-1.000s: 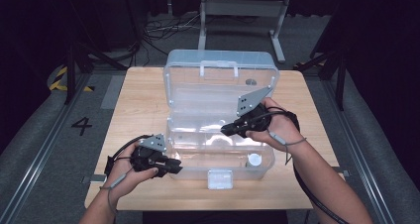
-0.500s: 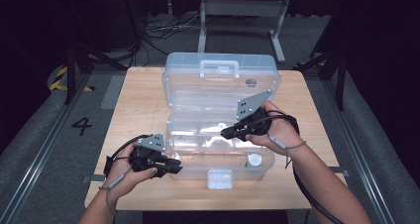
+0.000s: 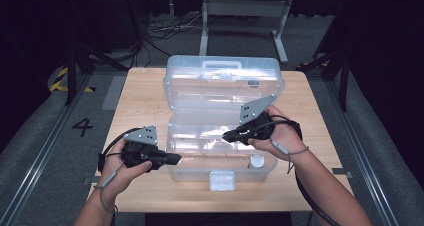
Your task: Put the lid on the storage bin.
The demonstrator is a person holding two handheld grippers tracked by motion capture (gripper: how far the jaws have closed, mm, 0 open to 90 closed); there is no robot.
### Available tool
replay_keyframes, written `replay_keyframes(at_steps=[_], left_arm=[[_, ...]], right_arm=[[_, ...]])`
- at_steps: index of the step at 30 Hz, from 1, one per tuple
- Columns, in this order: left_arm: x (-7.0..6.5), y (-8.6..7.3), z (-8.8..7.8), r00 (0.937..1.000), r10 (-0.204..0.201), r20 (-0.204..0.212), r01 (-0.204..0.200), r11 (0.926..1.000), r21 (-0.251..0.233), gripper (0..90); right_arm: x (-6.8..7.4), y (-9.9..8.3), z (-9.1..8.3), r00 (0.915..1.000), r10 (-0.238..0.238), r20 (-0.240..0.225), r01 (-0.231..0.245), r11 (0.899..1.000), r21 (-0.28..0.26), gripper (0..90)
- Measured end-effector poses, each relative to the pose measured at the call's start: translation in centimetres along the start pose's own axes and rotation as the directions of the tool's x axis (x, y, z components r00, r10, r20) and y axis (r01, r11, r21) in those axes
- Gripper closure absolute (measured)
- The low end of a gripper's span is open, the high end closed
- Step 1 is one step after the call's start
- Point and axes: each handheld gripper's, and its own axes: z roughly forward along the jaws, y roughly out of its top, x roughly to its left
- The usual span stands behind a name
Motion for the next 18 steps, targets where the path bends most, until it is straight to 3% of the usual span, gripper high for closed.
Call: replay_keyframes(at_steps=[6,12,18], left_arm=[[0.0,1.5,-1.2,0.9992,-0.015,-0.038,0.013,0.9973,-0.073,89.8],[0.3,2.2,-1.5,0.9965,-0.042,-0.072,0.034,0.9931,-0.112,89.8],[0.7,2.4,-1.8,0.9888,-0.074,-0.129,0.051,0.9834,-0.174,89.8]], right_arm=[[0.2,-0.1,0.1,1.0,-0.002,0.006,0.002,1.0,-0.005,86.8],[0.4,-0.3,0.1,1.0,-0.006,0.004,0.006,1.0,-0.006,86.8],[0.8,-0.5,0.2,0.9999,-0.009,0.011,0.009,1.0,-0.008,86.7]])
